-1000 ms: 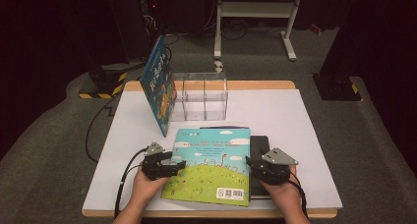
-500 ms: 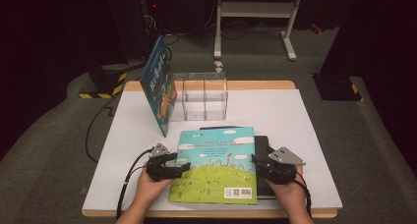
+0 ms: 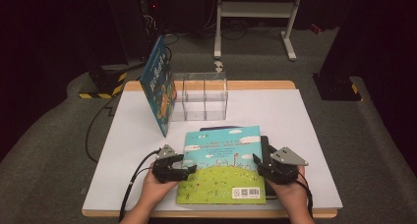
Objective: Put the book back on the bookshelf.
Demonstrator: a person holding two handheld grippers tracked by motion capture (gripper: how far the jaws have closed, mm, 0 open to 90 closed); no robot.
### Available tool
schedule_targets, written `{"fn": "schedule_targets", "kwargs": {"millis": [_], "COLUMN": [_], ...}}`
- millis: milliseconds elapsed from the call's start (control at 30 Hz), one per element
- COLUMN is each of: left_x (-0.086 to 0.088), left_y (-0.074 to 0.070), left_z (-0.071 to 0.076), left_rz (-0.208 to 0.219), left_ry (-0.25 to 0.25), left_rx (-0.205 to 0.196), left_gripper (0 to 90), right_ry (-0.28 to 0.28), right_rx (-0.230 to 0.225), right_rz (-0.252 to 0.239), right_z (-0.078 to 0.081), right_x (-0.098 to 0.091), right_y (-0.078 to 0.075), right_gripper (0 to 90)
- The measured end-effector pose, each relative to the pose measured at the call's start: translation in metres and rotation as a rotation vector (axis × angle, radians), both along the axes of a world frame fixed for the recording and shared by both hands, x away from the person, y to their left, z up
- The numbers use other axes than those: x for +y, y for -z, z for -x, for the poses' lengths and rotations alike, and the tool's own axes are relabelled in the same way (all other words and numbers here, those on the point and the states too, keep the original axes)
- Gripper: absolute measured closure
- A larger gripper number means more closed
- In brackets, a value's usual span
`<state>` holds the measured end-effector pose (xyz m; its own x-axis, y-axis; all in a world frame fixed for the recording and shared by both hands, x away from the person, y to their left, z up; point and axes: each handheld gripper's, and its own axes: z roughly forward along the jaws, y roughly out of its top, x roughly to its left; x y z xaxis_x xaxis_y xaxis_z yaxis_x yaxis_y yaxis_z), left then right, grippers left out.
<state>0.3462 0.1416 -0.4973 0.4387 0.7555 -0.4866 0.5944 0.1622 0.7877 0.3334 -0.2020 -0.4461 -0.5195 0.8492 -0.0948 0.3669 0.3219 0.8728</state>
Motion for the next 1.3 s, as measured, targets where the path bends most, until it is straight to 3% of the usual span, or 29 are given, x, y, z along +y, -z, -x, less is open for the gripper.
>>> {"fn": "schedule_targets", "kwargs": {"millis": [333,433,533,633,867,1033,1067,1300], "left_x": [-0.007,-0.006,-0.004,-0.004,-0.002,-0.001,-0.002,-0.003], "left_y": [-0.006,-0.013,-0.021,-0.017,-0.013,-0.009,-0.009,-0.007], "left_z": [0.003,0.006,0.008,0.007,0.006,0.003,0.002,0.000], "left_rz": [0.029,0.034,0.071,0.054,0.112,0.128,0.148,0.170], "left_ry": [0.007,-0.003,-0.022,-0.032,-0.049,-0.048,-0.052,-0.033], "left_rx": [-0.036,-0.084,-0.127,-0.114,-0.070,-0.056,-0.041,-0.007], "left_gripper": [25.6,27.6,28.9,25.4,21.3,14.5,14.6,14.3], "right_ry": [0.014,0.026,0.037,0.042,0.041,0.042,0.043,0.043], "right_rx": [0.009,0.027,0.054,0.066,0.060,0.055,0.056,0.056], "right_rz": [-0.024,-0.022,-0.011,-0.018,-0.021,-0.020,-0.022,-0.026], "right_z": [-0.003,-0.005,-0.008,-0.009,-0.009,-0.008,-0.008,-0.008], "right_x": [-0.016,-0.019,-0.021,-0.023,-0.024,-0.023,-0.023,-0.024], "right_y": [0.001,0.006,0.011,0.015,0.015,0.015,0.015,0.016], "right_gripper": [37.5,37.6,37.7,37.8,37.9,38.1,38.1,38.2]}}
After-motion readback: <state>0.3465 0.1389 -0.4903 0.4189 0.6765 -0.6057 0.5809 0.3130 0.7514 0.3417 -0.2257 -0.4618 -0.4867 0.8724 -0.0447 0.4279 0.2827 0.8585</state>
